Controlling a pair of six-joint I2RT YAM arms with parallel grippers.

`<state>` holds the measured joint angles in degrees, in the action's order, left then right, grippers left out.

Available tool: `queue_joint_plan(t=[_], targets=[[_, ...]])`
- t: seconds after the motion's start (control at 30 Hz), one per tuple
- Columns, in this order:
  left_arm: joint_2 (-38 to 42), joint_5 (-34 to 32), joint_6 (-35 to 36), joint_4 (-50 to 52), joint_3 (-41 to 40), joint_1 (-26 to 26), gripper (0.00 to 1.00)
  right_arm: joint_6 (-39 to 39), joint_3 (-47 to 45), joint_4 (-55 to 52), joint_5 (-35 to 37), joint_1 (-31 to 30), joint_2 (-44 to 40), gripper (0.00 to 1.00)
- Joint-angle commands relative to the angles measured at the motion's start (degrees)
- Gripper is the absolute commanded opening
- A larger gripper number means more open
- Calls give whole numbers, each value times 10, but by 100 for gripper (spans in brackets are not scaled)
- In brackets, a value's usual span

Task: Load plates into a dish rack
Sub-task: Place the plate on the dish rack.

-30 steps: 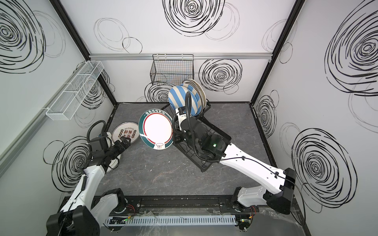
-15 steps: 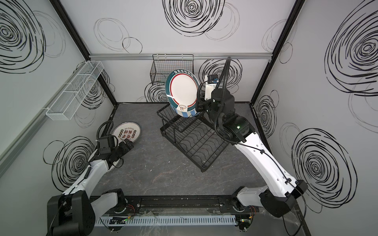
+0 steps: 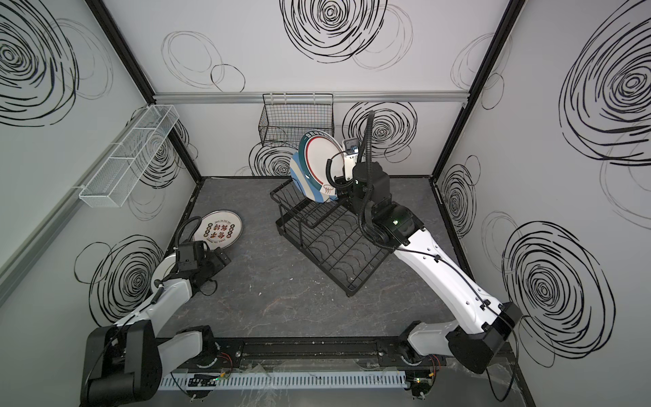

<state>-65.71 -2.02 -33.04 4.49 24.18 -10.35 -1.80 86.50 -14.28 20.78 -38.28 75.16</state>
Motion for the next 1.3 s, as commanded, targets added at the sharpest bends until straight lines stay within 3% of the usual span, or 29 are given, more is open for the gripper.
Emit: queue_joint_plan(t=[0.0, 0.47, 1.27], targets=[[-11, -6, -11, -34, -7, 12, 96, -24, 4, 63, 33, -6, -5, 0], [-32, 19, -18, -52, -11, 25, 96, -51, -33, 94, 53, -17, 16, 0], [-3, 43, -69, -45, -29, 161, 96, -93, -49, 114, 64, -42, 50, 0]])
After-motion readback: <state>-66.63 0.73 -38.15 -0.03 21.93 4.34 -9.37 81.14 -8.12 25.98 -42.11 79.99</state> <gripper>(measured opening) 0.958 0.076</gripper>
